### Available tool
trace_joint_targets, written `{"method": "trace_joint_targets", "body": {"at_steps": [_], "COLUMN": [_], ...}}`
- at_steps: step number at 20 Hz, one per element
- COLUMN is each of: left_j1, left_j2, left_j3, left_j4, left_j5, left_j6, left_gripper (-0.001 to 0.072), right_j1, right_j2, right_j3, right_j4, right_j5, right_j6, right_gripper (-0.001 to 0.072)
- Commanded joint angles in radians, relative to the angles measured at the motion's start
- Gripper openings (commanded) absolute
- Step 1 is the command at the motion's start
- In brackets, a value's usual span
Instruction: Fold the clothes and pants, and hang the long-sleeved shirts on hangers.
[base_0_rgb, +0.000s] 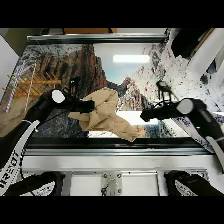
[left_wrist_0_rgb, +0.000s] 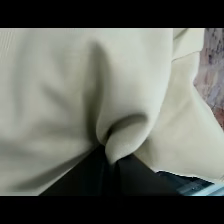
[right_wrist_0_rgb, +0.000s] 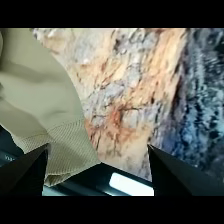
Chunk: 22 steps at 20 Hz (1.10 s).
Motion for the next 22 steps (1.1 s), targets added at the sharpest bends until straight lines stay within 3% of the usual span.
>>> {"method": "trace_joint_targets", "body": {"at_steps": [1, 5, 13, 14, 15, 16, 22], "left_j1": [0.042, 0.095, 0.106, 0.106, 0.106, 0.106, 0.010], "left_j2": [0.019, 0.077, 0.114, 0.114, 0.114, 0.114, 0.114], "left_j3": [0.001, 0.001, 0.002, 0.006, 0.025, 0.058, 0.602], "left_j4": [-0.008, -0.008, -0.017, -0.017, -0.017, -0.018, -0.041], "left_j5": [-0.002, -0.005, -0.005, -0.010, -0.027, -0.046, -0.122], "left_j6": [0.014, 0.014, 0.013, 0.013, 0.013, 0.013, 0.040], "left_gripper": [0.0019, 0.0019, 0.0019, 0.0019, 0.0019, 0.0019, 0.0019], "right_j1": [0.106, 0.176, 0.225, 0.227, 0.227, 0.225, 0.071], "right_j2": [-0.173, -0.307, -0.378, -0.386, -0.386, -0.381, -0.119], "right_j3": [-0.003, 0.018, 0.072, 0.072, 0.073, 0.075, 0.386], "right_j4": [-0.001, 0.002, 0.042, 0.043, 0.042, 0.041, -0.216], "right_j5": [-0.011, -0.076, -0.105, -0.105, -0.108, -0.120, 0.032], "right_j6": [0.000, 0.000, -0.004, -0.004, -0.004, -0.003, -0.003], "right_gripper": [0.0661, 0.0661, 0.0656, 0.0490, 0.0221, 0.0032, 0.0029]}}
